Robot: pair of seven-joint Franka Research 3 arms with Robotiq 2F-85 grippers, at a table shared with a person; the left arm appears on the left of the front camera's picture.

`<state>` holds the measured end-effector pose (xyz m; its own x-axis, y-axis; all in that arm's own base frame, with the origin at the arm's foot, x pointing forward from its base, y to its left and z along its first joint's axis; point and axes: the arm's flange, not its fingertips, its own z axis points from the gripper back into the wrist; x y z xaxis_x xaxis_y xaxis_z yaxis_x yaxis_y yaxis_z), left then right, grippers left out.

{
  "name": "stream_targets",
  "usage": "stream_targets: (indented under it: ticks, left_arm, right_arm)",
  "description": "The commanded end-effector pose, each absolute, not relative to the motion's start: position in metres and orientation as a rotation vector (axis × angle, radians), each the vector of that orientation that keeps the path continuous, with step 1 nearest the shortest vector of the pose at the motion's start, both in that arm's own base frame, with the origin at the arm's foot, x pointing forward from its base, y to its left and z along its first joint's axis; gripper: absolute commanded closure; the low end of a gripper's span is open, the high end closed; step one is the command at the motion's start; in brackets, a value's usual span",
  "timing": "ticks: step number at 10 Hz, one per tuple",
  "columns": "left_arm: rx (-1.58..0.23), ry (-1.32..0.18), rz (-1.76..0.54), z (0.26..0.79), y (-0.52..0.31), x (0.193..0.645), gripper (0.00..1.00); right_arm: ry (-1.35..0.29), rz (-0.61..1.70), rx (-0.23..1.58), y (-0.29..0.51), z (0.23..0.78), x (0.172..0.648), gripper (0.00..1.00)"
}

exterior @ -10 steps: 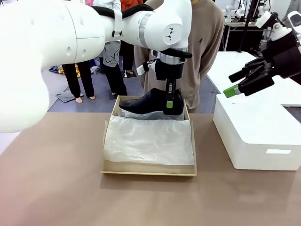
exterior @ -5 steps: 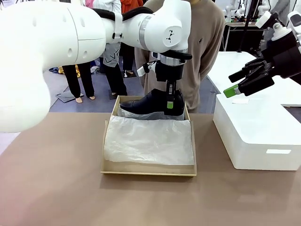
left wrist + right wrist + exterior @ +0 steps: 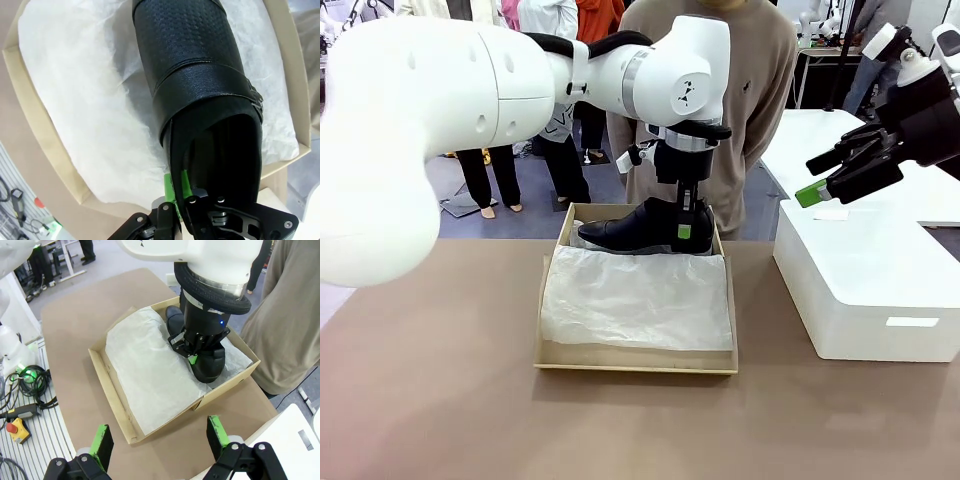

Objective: Pack the shoes into the box.
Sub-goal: Place the other shoe of the Shoes into the Shoes Box.

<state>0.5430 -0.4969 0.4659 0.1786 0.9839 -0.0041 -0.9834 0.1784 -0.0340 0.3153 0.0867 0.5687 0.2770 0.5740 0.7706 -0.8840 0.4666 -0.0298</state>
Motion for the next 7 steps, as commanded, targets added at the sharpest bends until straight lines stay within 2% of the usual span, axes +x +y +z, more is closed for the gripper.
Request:
stream_targets:
  ticks: [1, 7]
  left_arm:
    - [-0.017, -0.098, 1.445, 0.468, -0.500, 0.546, 1.00]
    - [-0.009, -0.068, 1.447, 0.450, -0.503, 0.553, 1.00]
  right_arm:
    - [-0.826, 1.046, 0.473, 0.086, 0.568, 0.319, 0.00]
    - [-0.826, 1.046, 0.473, 0.086, 0.568, 0.319, 0.00]
